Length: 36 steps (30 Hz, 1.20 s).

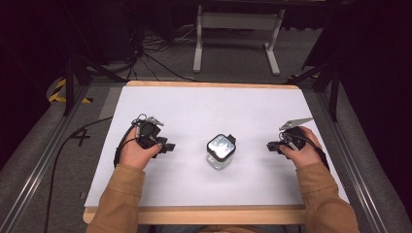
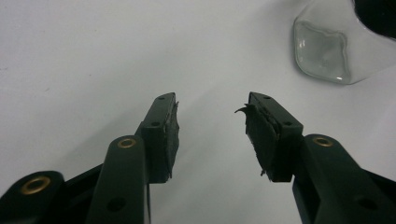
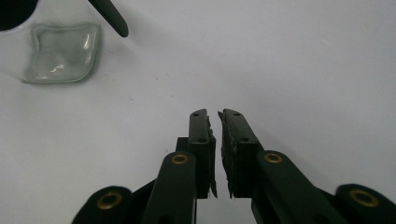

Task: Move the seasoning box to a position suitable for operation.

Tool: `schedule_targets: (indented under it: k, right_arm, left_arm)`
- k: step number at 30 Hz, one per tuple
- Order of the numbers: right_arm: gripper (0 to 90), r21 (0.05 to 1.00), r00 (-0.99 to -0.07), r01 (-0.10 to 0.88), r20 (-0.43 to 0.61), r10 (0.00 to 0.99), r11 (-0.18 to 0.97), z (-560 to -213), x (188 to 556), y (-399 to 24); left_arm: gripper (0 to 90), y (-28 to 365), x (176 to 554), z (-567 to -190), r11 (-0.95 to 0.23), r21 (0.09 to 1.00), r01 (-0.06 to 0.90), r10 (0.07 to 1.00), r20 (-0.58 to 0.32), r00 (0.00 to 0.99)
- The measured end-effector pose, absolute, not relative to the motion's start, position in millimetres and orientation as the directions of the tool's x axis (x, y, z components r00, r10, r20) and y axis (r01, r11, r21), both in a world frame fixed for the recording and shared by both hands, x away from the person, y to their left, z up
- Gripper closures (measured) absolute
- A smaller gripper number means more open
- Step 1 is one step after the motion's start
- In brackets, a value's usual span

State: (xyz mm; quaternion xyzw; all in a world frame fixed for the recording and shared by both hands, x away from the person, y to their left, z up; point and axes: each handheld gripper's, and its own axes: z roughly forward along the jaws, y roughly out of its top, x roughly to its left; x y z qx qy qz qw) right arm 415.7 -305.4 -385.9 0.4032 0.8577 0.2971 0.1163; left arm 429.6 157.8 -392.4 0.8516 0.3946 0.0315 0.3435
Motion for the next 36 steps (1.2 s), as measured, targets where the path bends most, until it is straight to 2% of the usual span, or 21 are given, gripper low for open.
schedule_targets:
  k: [6, 12, 21, 27, 36]
  right_arm:
    - [83.0, 0.619, -0.653, 0.61, 0.039, 0.756, 0.495, -384.8, 411.4, -305.6]
    - [83.0, 0.633, -0.653, 0.602, 0.04, 0.756, 0.487, -382.5, 401.1, -310.4]
    - [83.0, 0.647, -0.641, 0.603, 0.044, 0.766, 0.467, -380.4, 385.4, -319.9]
    - [83.0, 0.65, -0.641, 0.6, 0.042, 0.766, 0.467, -381.4, 377.8, -322.3]
    - [83.1, 0.649, -0.645, 0.6, 0.047, 0.763, 0.468, -383.8, 371.1, -322.8]
  left_arm:
    - [63.0, 149.5, 428.1, -385.8, -0.421, 0.653, 0.629, 0.667, -0.247, 0.703]
    - [65.7, 131.1, 431.5, -380.0, -0.43, 0.683, 0.59, 0.621, -0.251, 0.743]
    - [67.7, 101.4, 438.2, -378.8, -0.47, 0.69, 0.55, 0.557, -0.251, 0.792]
    - [72.5, 82.1, 441.7, -383.4, -0.496, 0.694, 0.521, 0.54, -0.222, 0.811]
    - [79.4, 65.8, 448.7, -399.4, -0.498, 0.686, 0.53, 0.514, -0.258, 0.818]
